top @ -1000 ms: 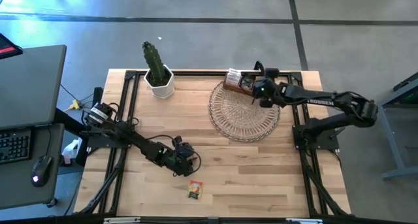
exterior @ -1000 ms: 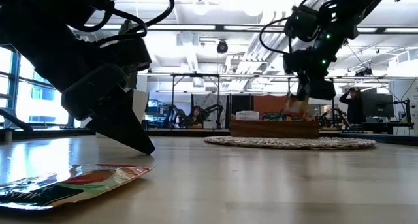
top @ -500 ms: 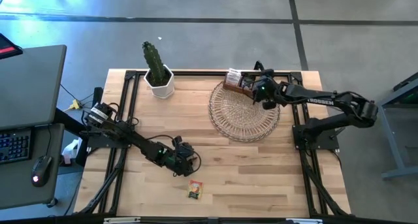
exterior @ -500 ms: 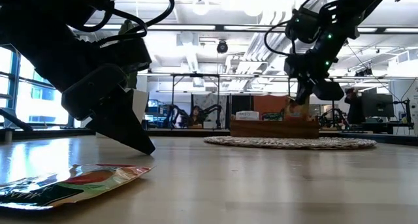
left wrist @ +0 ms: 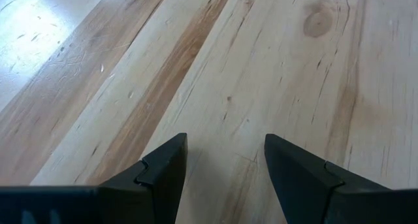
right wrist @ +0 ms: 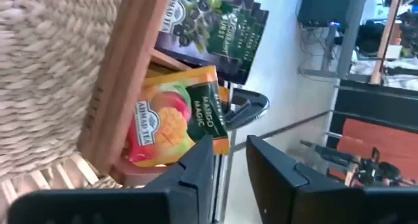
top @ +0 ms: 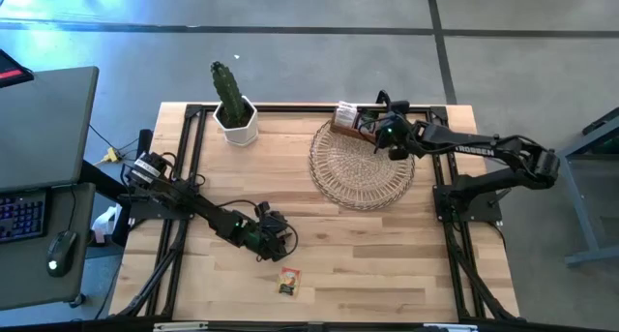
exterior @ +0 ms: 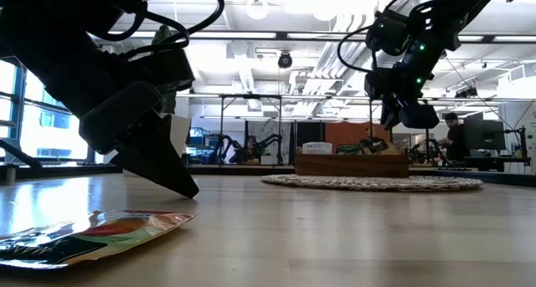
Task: Pick & Place Tea
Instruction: Put the yellow tea bag into the right section of the wooden organizer
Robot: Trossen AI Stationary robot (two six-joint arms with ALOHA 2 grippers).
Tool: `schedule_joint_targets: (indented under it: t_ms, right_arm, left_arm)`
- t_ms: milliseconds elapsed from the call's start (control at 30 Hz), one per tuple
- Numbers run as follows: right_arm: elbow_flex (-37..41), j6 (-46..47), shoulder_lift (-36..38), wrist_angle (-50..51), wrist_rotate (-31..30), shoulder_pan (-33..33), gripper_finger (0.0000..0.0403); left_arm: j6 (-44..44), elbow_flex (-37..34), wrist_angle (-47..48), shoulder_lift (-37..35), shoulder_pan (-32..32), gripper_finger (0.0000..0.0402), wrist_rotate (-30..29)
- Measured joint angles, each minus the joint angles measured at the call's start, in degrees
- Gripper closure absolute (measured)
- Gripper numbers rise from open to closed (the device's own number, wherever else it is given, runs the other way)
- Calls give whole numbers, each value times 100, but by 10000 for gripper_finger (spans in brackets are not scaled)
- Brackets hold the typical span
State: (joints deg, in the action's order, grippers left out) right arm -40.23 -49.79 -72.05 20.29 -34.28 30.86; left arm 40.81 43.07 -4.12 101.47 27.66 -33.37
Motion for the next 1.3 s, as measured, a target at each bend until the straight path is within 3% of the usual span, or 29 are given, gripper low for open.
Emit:
schedule_joint_targets:
  t_ms: [167,267,333,400,533,633,767,1033,1167,1300]
  right_arm:
    - [0,309,0,-97,-319,-103,296]
    - [-37,1053,0,-218,-86,-428,293]
    - [-109,1796,0,-246,639,-715,294]
    - [-129,2701,0,-520,1730,-1033,296]
    - [3,4671,1,-2030,3844,-1665,302]
    - [254,5437,2,-3434,4540,-2187,309]
    - [567,5776,-34,-4492,4308,-3007,319]
    - [774,6788,-781,-5296,2432,-4599,325]
    - [769,7065,-1449,-6378,2257,-5212,325]
    - [771,6711,-1952,-7018,2176,-5589,325]
  left_arm:
    - [-1,0,0,-2,2,199,1]
    - [0,2,0,-2,2,199,3]
    - [0,2,-2,-4,2,199,3]
    - [0,2,-15,-4,2,199,3]
    - [-45,76,-212,-23,4,199,35]
    - [-381,270,-219,-129,7,199,438]
    - [-852,540,-163,-118,200,199,1043]
    - [-1105,879,-208,-120,978,199,1045]
    - [-804,872,-76,124,1281,199,1022]
    - [-767,851,-329,463,1340,199,985]
